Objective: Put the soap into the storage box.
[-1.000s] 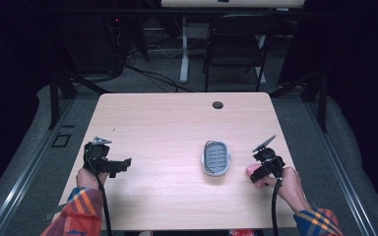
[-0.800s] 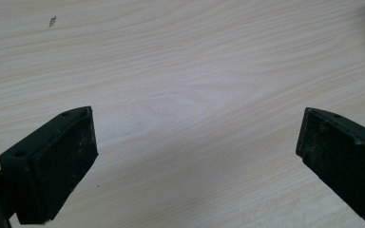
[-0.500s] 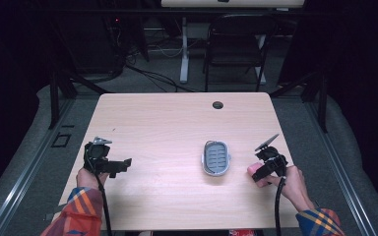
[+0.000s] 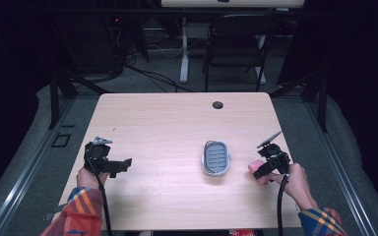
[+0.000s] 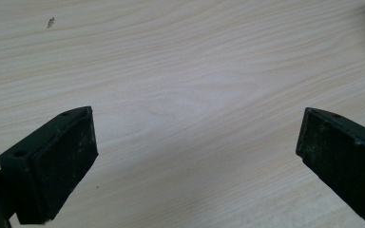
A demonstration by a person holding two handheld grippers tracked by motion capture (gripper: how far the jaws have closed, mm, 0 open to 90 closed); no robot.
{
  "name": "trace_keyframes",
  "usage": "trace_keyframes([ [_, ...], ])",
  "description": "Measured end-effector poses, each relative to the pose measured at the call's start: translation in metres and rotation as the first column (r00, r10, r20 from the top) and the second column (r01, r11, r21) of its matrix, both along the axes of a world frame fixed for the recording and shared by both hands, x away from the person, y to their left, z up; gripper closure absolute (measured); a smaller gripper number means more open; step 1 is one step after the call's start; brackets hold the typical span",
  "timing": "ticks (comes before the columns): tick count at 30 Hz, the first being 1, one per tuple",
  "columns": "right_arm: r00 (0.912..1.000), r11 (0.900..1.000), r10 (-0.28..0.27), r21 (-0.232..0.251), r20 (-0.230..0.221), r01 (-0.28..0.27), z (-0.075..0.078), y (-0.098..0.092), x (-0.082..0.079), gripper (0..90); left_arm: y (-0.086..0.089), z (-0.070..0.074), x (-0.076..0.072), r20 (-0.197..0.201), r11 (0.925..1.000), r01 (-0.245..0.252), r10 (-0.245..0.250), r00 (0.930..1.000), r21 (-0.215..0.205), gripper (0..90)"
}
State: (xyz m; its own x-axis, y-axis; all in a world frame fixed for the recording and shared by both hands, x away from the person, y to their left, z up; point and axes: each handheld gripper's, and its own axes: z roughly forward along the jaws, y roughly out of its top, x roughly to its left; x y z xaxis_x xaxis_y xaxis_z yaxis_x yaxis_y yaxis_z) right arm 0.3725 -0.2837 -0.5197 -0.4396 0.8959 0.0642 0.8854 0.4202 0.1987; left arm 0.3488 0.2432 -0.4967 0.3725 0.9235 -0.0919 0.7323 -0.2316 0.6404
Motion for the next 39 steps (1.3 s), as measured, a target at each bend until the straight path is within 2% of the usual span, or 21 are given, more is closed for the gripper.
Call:
trace_keyframes([
  [4,0.9998,1.000,-0.010,0.007,0.015,0.009,0.002,0.002,0.000,37.2,0.000,0.000,0.000,0.000,1.0000,0.000,0.000,1.0000,0.000,0.0],
  [5,0.9995,0.999,-0.020,0.026,0.025,0.020,0.001,0.003,0.000,37.2,0.000,0.000,0.000,0.002,1.0000,-0.001,0.001,1.0000,-0.001,0.0],
  [8,1.0000,1.000,0.007,0.015,0.006,-0.007,0.006,0.004,0.002,37.2,0.000,0.000,0.000,-0.001,1.0000,0.002,-0.002,1.0000,-0.001,0.0],
  [15,0.9998,1.000,0.005,0.020,0.019,-0.005,0.011,0.006,0.006,37.2,-0.001,0.000,0.000,-0.001,1.0000,0.003,-0.003,1.0000,0.000,0.0],
  [19,0.9994,1.000,0.022,0.014,0.028,-0.022,0.015,0.008,0.009,37.2,-0.001,0.000,0.000,0.002,1.0000,0.005,-0.005,1.0000,0.002,0.0],
  [22,0.9994,0.999,0.031,0.015,0.017,-0.031,0.017,0.011,0.012,37.2,-0.001,0.000,0.000,0.001,1.0000,0.006,-0.006,1.0000,0.001,0.0],
  [24,0.9993,0.999,0.017,0.029,0.035,-0.018,0.017,0.013,0.013,37.3,-0.001,-0.001,0.001,0.000,1.0000,0.009,-0.009,1.0000,0.001,0.0],
  [28,0.9986,0.999,0.044,0.014,0.028,-0.045,0.019,0.017,0.017,37.2,-0.001,-0.001,0.000,0.002,0.9999,0.011,-0.011,0.9999,0.001,0.0],
  [31,0.9983,0.999,0.041,0.011,0.042,-0.042,0.020,0.020,0.018,37.2,-0.001,0.000,0.000,0.000,0.9999,0.012,-0.012,0.9999,0.004,0.0],
  [34,0.9977,0.998,0.066,-0.009,0.017,-0.066,0.025,0.019,0.021,37.2,-0.001,-0.001,0.000,0.000,0.9999,0.012,-0.012,0.9999,0.002,0.0],
  [35,0.9975,0.999,0.016,0.041,0.069,-0.019,0.022,0.021,0.019,37.2,-0.001,-0.001,0.000,0.000,0.9999,0.013,-0.013,0.9999,0.002,0.0],
  [36,0.9980,0.999,0.041,0.011,0.047,-0.042,0.025,0.020,0.021,37.2,-0.001,-0.001,0.000,0.000,0.9999,0.013,-0.013,0.9999,0.002,0.0],
  [39,0.9978,0.999,0.040,0.020,0.052,-0.041,0.027,0.021,0.022,37.2,-0.002,-0.001,0.000,0.002,0.9999,0.012,-0.012,0.9999,0.003,0.0],
])
